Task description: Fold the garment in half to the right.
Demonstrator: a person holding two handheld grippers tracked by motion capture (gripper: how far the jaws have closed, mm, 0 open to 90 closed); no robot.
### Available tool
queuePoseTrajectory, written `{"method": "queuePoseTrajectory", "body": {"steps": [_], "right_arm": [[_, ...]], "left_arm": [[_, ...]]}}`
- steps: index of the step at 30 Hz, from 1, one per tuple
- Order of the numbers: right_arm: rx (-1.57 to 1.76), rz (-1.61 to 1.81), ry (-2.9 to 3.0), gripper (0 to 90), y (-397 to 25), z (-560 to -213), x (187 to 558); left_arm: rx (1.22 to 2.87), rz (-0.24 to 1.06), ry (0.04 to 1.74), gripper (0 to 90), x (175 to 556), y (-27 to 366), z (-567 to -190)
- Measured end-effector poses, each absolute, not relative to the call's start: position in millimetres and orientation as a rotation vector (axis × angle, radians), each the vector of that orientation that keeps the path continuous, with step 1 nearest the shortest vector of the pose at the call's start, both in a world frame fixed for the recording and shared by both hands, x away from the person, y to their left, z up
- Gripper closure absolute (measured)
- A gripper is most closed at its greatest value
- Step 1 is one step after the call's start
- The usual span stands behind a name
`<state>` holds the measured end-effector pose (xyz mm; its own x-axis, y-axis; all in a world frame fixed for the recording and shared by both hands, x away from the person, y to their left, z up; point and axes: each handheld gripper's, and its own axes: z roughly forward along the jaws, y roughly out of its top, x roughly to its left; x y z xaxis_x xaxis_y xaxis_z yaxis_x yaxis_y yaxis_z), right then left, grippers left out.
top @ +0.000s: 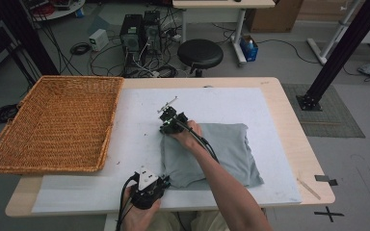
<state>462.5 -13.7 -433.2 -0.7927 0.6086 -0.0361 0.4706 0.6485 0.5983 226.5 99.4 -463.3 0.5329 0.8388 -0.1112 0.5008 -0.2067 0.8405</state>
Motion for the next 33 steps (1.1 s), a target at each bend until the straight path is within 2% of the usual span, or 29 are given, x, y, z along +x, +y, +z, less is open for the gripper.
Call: {"method": "queuePoseTrajectory", "body": {"steps": [12, 24, 29, 33], "right_arm": [[0.848, 0.941, 2.589, 83.5, -9, -413, 457], [0.782, 1.135, 2.589, 83.1, 48, -386, 448], [0.758, 1.156, 2.584, 83.0, 51, -381, 446], [0.744, 1.154, 2.580, 82.9, 37, -377, 448]], "left_arm": [[1.819, 0.500, 1.113, 82.8, 220, 112, -456], [1.737, 0.607, 1.170, 82.8, 204, 167, -432], [1.729, 0.621, 1.166, 82.8, 203, 166, -427], [1.728, 0.605, 1.129, 82.8, 206, 154, -423]]}}
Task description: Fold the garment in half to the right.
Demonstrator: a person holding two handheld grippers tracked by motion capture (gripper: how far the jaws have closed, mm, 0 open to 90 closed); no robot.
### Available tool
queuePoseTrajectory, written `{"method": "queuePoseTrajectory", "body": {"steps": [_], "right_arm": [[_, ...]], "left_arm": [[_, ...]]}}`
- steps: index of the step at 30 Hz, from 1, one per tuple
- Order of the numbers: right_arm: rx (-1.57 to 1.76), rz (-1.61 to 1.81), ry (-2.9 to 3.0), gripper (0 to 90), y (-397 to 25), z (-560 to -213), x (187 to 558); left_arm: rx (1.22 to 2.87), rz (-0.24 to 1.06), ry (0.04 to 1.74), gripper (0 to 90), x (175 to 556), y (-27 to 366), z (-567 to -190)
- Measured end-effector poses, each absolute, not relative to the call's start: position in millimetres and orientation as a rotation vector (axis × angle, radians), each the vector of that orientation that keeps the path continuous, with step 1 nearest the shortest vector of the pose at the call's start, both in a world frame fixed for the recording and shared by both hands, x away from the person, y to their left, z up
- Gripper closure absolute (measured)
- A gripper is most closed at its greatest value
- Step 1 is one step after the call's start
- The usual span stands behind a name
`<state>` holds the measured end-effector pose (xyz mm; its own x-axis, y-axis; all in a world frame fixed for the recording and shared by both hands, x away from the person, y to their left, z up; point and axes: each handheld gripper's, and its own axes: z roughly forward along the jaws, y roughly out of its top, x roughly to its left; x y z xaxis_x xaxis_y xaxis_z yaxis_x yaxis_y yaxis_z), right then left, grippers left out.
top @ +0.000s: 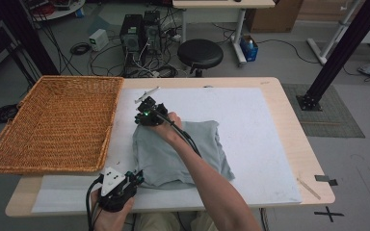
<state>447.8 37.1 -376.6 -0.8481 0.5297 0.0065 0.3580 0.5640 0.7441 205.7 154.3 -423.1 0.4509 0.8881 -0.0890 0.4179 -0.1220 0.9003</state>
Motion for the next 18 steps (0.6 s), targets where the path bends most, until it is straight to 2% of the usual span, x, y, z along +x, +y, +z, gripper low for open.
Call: {"method": "queuePoseTrajectory", "body": {"steps": [11, 18], "right_arm": [[0.807, 1.177, 2.479, 82.4, -40, -352, 448], [0.911, 1.160, 2.424, 82.2, -106, -358, 450]], "left_arm": [[1.771, 0.546, 0.975, 82.7, 224, 89, -409], [1.815, 0.471, 0.907, 82.7, 235, 40, -417]]}}
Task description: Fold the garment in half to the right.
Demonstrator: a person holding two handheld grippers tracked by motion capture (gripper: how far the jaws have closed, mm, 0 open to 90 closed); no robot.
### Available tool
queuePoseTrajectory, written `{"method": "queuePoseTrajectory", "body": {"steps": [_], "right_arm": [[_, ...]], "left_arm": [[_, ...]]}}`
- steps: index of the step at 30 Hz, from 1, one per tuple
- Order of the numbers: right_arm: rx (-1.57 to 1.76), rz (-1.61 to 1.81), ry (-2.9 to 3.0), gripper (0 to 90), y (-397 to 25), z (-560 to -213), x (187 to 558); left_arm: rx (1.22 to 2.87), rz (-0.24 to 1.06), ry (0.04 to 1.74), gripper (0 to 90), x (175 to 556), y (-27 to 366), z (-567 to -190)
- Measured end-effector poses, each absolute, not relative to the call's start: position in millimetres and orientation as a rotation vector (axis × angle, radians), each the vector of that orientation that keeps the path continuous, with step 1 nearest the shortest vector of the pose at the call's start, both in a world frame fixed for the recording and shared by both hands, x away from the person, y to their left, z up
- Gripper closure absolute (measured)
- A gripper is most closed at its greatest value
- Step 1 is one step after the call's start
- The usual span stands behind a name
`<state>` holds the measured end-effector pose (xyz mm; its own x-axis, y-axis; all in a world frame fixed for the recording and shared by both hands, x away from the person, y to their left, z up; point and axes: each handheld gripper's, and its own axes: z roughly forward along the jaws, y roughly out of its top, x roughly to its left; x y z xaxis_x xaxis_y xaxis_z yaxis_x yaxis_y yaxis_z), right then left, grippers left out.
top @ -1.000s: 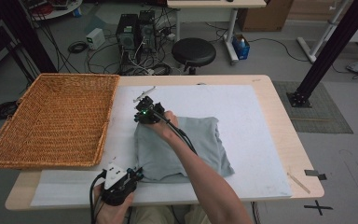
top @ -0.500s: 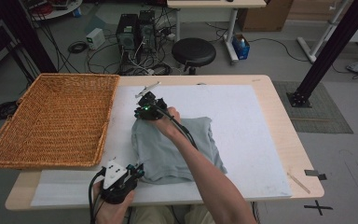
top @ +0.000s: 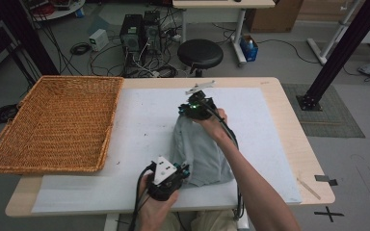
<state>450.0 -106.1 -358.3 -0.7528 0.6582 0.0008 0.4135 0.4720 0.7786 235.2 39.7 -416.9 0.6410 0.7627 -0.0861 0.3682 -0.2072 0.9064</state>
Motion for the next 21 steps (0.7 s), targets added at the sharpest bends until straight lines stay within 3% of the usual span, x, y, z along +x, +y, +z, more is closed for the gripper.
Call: {"method": "queuePoseTrajectory", "body": {"steps": [7, 21], "right_arm": [[1.003, 1.129, 2.401, 82.2, -152, -377, 452], [1.081, 1.103, 2.366, 82.1, -199, -395, 450]], "left_arm": [[1.871, 0.411, 0.864, 81.3, 245, 0, -428], [1.932, 0.324, 0.799, 81.5, 256, -48, -442]]}}
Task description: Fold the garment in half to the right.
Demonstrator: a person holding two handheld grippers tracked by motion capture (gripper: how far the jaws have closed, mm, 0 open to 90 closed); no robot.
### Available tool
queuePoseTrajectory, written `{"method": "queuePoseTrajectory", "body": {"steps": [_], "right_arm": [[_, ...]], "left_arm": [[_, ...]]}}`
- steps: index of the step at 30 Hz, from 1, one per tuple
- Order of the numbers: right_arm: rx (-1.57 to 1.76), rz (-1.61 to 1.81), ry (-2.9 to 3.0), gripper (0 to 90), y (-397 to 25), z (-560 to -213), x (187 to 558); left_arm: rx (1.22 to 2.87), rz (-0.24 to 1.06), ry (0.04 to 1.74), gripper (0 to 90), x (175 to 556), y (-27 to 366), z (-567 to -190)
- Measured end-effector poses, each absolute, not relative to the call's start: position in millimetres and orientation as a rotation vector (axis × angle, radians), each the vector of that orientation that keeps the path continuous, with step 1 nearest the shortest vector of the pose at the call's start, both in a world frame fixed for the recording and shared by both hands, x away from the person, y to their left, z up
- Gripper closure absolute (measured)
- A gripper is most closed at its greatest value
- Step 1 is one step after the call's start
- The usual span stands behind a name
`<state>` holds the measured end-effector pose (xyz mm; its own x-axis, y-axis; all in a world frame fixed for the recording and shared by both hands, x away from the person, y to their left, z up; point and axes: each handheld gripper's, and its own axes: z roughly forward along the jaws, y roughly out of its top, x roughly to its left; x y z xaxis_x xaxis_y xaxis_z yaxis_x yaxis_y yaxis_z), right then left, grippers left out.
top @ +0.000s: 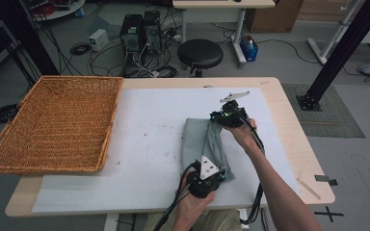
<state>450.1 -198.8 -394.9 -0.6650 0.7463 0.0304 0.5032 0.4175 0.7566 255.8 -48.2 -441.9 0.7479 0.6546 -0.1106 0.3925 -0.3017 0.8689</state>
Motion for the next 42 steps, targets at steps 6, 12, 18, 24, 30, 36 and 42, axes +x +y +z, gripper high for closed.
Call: {"method": "queuePoseTrajectory", "body": {"steps": [6, 12, 18, 24, 30, 36, 42], "right_arm": [[1.120, 1.077, 2.347, 73.1, -209, -404, 452], [1.163, 1.058, 2.308, 64.3, -222, -406, 451], [1.226, 1.017, 2.267, 60.5, -237, -411, 448], [1.242, 0.971, 2.242, 54.5, -250, -414, 440], [1.257, 1.022, 2.181, 34.2, -262, -407, 424], [1.218, 1.037, 2.119, 19.6, -265, -397, 406], [1.224, 1.036, 2.091, 13.0, -267, -396, 393]], "left_arm": [[1.964, 0.304, 0.793, 79.5, 258, -61, -448], [1.972, 0.277, 0.768, 66.7, 258, -68, -450], [1.984, 0.241, 0.702, 58.1, 256, -78, -450], [1.982, 0.206, 0.647, 52.4, 252, -84, -449], [1.942, 0.252, 0.629, 40.5, 251, -72, -436], [1.905, 0.364, 0.682, 31.7, 259, -48, -428], [1.893, 0.419, 0.721, 29.0, 264, -26, -421]]}}
